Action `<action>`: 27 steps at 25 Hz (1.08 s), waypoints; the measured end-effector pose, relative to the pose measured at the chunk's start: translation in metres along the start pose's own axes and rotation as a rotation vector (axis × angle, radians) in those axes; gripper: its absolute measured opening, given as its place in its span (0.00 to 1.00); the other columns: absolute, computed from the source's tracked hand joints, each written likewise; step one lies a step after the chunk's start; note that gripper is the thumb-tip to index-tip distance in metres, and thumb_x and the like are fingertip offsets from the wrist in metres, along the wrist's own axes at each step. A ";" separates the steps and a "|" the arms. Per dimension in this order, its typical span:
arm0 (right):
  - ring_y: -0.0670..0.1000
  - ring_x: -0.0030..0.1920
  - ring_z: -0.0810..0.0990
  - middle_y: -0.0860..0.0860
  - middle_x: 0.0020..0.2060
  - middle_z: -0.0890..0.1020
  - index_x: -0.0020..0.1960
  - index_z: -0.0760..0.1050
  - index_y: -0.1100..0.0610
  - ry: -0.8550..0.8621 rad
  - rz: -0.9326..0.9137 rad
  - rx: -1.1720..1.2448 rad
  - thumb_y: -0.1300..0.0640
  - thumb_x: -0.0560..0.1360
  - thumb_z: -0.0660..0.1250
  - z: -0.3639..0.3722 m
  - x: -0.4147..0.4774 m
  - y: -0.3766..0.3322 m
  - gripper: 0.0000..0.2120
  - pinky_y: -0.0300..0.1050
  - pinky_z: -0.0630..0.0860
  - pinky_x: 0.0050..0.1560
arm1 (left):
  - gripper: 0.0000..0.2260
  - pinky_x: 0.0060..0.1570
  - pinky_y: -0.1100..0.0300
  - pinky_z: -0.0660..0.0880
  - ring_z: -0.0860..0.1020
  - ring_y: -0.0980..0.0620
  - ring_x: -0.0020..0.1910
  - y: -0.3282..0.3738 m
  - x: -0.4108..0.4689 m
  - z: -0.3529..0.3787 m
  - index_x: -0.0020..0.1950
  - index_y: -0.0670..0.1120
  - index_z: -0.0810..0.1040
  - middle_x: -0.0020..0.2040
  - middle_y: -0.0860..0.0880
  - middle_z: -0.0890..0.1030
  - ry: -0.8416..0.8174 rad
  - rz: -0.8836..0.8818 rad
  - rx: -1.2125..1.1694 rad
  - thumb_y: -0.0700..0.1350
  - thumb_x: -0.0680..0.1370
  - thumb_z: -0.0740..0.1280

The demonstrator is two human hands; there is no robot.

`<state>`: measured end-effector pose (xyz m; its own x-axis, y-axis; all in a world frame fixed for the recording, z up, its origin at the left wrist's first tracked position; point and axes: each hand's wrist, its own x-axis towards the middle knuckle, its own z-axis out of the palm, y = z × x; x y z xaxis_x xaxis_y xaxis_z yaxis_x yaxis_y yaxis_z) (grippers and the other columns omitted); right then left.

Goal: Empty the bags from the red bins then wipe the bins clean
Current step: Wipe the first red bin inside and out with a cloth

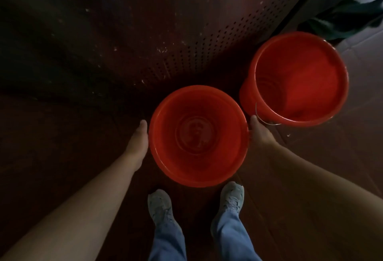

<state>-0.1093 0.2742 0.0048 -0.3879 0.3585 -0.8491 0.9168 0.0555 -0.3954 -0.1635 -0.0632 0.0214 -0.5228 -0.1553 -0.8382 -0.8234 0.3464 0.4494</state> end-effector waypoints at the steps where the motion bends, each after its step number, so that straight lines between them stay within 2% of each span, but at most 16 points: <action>1: 0.57 0.52 0.81 0.58 0.58 0.80 0.62 0.75 0.55 -0.007 0.035 0.109 0.35 0.83 0.47 -0.001 0.003 -0.001 0.29 0.55 0.76 0.52 | 0.31 0.73 0.40 0.60 0.66 0.46 0.74 0.001 0.005 -0.002 0.79 0.53 0.62 0.77 0.48 0.67 -0.016 -0.065 -0.085 0.68 0.81 0.46; 3: 0.57 0.52 0.80 0.63 0.63 0.78 0.73 0.70 0.61 -0.024 0.096 0.266 0.36 0.84 0.47 -0.003 0.007 0.000 0.33 0.50 0.71 0.41 | 0.34 0.71 0.34 0.61 0.67 0.42 0.74 0.001 0.012 -0.009 0.78 0.53 0.64 0.76 0.44 0.67 -0.013 -0.165 -0.205 0.71 0.79 0.47; 5: 0.63 0.60 0.78 0.65 0.67 0.75 0.76 0.65 0.62 -0.062 0.142 0.382 0.36 0.84 0.48 -0.006 0.004 -0.001 0.35 0.50 0.70 0.38 | 0.37 0.70 0.31 0.60 0.67 0.40 0.74 0.001 0.019 -0.016 0.77 0.53 0.67 0.76 0.43 0.68 -0.025 -0.216 -0.294 0.74 0.77 0.48; 7: 0.66 0.65 0.75 0.65 0.68 0.74 0.77 0.65 0.61 -0.094 0.161 0.403 0.34 0.83 0.48 -0.007 0.002 0.000 0.37 0.55 0.74 0.45 | 0.39 0.71 0.29 0.57 0.66 0.38 0.74 -0.001 0.021 -0.022 0.75 0.53 0.70 0.76 0.43 0.68 -0.043 -0.249 -0.331 0.76 0.75 0.48; 9: 0.66 0.64 0.75 0.65 0.69 0.74 0.77 0.66 0.58 -0.106 0.176 0.383 0.30 0.81 0.48 -0.009 0.000 0.003 0.39 0.63 0.74 0.57 | 0.40 0.71 0.27 0.55 0.64 0.38 0.75 -0.003 0.018 -0.024 0.74 0.53 0.71 0.76 0.42 0.67 -0.059 -0.270 -0.333 0.77 0.74 0.47; 10: 0.65 0.62 0.76 0.65 0.69 0.74 0.77 0.65 0.57 -0.112 0.184 0.383 0.29 0.80 0.48 -0.011 -0.006 0.003 0.39 0.65 0.74 0.59 | 0.40 0.70 0.27 0.54 0.64 0.38 0.75 -0.004 0.013 -0.025 0.74 0.53 0.72 0.76 0.42 0.67 -0.067 -0.274 -0.335 0.77 0.74 0.47; 12: 0.62 0.54 0.78 0.64 0.68 0.74 0.78 0.64 0.55 -0.119 0.193 0.396 0.29 0.80 0.47 -0.018 -0.025 -0.001 0.39 0.62 0.76 0.51 | 0.39 0.69 0.25 0.55 0.63 0.38 0.76 -0.004 -0.002 -0.028 0.73 0.53 0.72 0.76 0.42 0.66 -0.081 -0.277 -0.358 0.77 0.74 0.48; 14: 0.60 0.51 0.79 0.63 0.66 0.75 0.78 0.64 0.54 -0.127 0.192 0.393 0.29 0.80 0.46 -0.030 -0.051 -0.010 0.39 0.57 0.76 0.43 | 0.38 0.68 0.25 0.57 0.63 0.37 0.75 0.002 -0.027 -0.035 0.73 0.55 0.73 0.76 0.41 0.66 -0.084 -0.279 -0.386 0.77 0.74 0.48; 16: 0.60 0.52 0.79 0.60 0.62 0.77 0.78 0.66 0.53 -0.131 0.196 0.376 0.28 0.80 0.45 -0.046 -0.079 -0.022 0.38 0.56 0.76 0.43 | 0.37 0.67 0.24 0.58 0.64 0.36 0.75 0.012 -0.056 -0.046 0.72 0.56 0.74 0.76 0.41 0.65 -0.082 -0.282 -0.397 0.77 0.74 0.49; 21: 0.63 0.59 0.79 0.61 0.61 0.78 0.75 0.70 0.49 -0.222 0.203 0.399 0.24 0.76 0.47 -0.102 -0.178 -0.065 0.40 0.64 0.76 0.57 | 0.36 0.67 0.25 0.60 0.62 0.33 0.75 0.063 -0.165 -0.083 0.73 0.57 0.72 0.78 0.40 0.63 -0.111 -0.305 -0.420 0.77 0.74 0.50; 23: 0.62 0.59 0.79 0.60 0.59 0.79 0.74 0.70 0.47 -0.236 0.207 0.376 0.25 0.76 0.48 -0.126 -0.225 -0.085 0.38 0.65 0.77 0.58 | 0.36 0.67 0.26 0.60 0.63 0.33 0.75 0.081 -0.210 -0.099 0.74 0.57 0.72 0.78 0.40 0.63 -0.153 -0.306 -0.429 0.77 0.74 0.51; 25: 0.61 0.57 0.80 0.59 0.55 0.80 0.74 0.69 0.45 -0.241 0.187 0.340 0.25 0.76 0.48 -0.155 -0.278 -0.106 0.36 0.67 0.75 0.60 | 0.36 0.68 0.26 0.59 0.63 0.34 0.74 0.102 -0.259 -0.114 0.73 0.57 0.72 0.77 0.40 0.65 -0.182 -0.292 -0.443 0.77 0.74 0.51; 27: 0.59 0.49 0.81 0.57 0.45 0.81 0.71 0.71 0.44 -0.248 0.147 0.306 0.23 0.75 0.50 -0.182 -0.327 -0.127 0.36 0.69 0.74 0.62 | 0.35 0.67 0.26 0.60 0.67 0.36 0.72 0.126 -0.306 -0.128 0.73 0.57 0.72 0.73 0.41 0.70 -0.207 -0.241 -0.473 0.76 0.75 0.51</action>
<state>-0.0816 0.3202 0.3962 -0.3002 0.1050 -0.9481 0.9082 -0.2723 -0.3177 -0.1357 -0.0902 0.3739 -0.2926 0.0223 -0.9560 -0.9482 -0.1359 0.2871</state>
